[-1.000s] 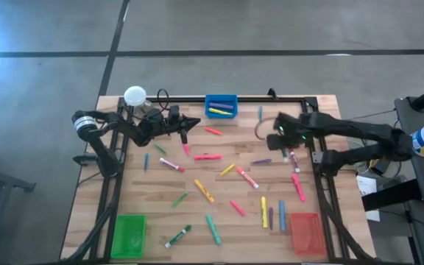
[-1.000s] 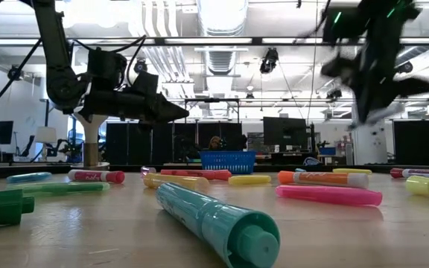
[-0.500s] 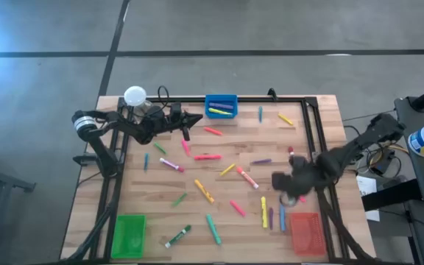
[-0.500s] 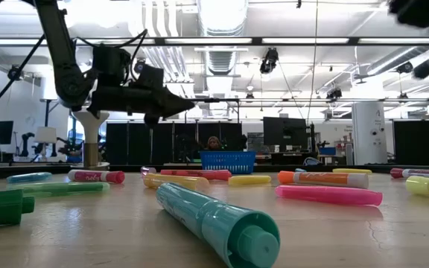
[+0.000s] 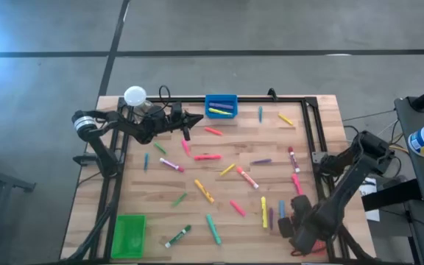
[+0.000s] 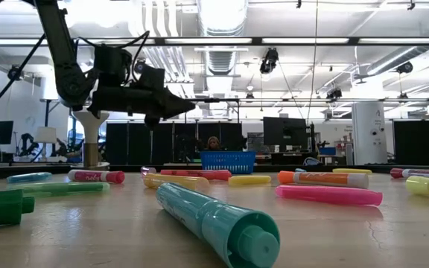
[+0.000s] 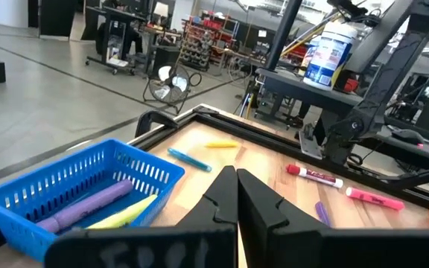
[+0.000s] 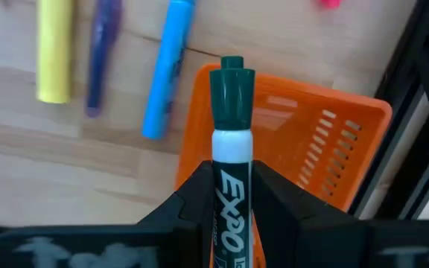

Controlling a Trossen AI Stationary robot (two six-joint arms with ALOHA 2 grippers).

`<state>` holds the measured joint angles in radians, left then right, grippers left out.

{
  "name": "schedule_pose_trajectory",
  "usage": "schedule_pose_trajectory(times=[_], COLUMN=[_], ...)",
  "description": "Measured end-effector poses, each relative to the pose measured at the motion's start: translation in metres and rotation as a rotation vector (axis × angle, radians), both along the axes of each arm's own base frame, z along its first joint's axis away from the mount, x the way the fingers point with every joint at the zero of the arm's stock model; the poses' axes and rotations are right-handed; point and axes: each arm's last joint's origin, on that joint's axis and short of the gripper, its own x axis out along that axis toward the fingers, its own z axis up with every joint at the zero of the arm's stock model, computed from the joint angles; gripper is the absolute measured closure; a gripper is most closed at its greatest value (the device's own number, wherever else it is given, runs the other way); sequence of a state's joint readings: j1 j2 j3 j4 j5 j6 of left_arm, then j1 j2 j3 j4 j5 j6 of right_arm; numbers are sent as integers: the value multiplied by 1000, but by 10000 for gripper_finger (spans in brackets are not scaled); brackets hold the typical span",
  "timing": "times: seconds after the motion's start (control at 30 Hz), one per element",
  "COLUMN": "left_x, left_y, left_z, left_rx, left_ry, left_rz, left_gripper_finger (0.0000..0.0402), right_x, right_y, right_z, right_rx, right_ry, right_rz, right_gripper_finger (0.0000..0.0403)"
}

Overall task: Pick & Place Markers
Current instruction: Put the top green marker into the orange bin

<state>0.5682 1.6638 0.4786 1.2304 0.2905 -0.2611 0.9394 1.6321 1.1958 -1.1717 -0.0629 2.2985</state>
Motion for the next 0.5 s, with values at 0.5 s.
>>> schedule_pose_trajectory(times=[0.5], left_x=[0], left_y=[0], left_z=[-4], left_rx=[-22], left_ry=[31], left_rz=[-1], left_gripper_finger=[402], right_x=[-17], right_y=[15], right_z=[-23], right_rx=[-11], right_ry=[38], right_rz=[78], right_gripper_finger=[332])
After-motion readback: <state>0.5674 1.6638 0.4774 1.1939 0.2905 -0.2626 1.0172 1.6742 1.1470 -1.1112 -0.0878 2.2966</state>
